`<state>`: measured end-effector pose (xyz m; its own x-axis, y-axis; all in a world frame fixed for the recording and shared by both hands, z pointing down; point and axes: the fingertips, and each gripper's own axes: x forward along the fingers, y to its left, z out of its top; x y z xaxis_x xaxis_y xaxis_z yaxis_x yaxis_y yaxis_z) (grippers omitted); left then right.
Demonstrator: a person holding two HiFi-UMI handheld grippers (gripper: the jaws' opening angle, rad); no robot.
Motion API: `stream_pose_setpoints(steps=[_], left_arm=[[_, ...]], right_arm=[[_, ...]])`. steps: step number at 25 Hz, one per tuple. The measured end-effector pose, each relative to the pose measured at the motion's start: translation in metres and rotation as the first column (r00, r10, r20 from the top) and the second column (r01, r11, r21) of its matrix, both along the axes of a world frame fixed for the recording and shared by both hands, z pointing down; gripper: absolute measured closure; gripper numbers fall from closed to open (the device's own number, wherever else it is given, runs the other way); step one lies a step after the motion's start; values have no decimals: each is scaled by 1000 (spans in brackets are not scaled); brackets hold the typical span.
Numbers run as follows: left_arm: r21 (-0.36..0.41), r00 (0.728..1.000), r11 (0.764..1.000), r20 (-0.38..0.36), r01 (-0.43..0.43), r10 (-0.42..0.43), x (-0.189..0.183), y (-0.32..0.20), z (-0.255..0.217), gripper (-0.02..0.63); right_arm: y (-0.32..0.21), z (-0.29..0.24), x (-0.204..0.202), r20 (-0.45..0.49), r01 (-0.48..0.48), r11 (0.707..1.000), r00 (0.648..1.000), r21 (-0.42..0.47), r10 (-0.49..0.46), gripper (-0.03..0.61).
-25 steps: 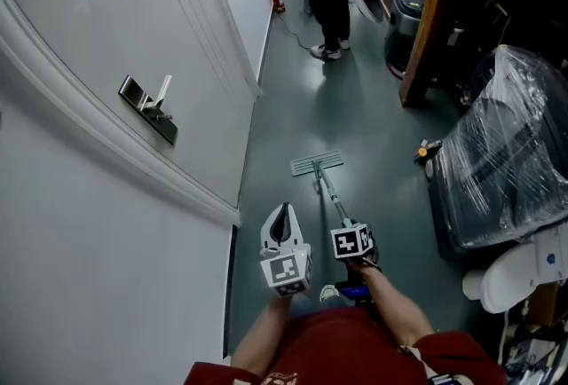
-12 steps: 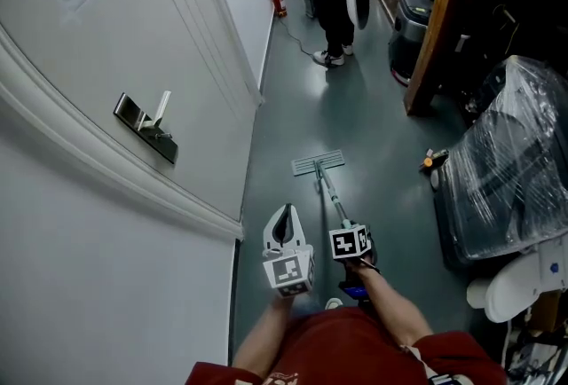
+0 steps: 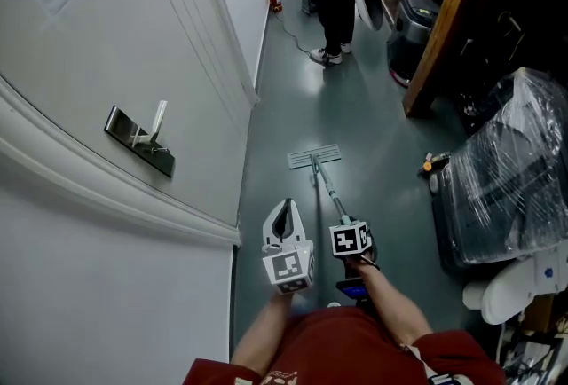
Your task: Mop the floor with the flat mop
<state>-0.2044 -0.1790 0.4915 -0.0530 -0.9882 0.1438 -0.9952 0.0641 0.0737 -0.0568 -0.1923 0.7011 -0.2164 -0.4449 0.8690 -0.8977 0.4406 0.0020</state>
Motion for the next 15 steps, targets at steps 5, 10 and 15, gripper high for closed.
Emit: stream_pose_setpoints(steps=[5, 10, 15], left_arm=[[-2, 1000, 1000, -12, -9, 9, -29, -28, 3, 598], [22, 1000, 1000, -20, -18, 18, -60, -55, 6, 598], [26, 999, 999, -22, -26, 27, -91, -77, 3, 598]], right_arm=[[-28, -1, -25, -6, -10, 1000, 1000, 4, 10, 460], [-52, 0, -51, -19, -18, 1000, 1000, 4, 18, 460], [-76, 0, -76, -16, -37, 999, 999, 5, 37, 460]])
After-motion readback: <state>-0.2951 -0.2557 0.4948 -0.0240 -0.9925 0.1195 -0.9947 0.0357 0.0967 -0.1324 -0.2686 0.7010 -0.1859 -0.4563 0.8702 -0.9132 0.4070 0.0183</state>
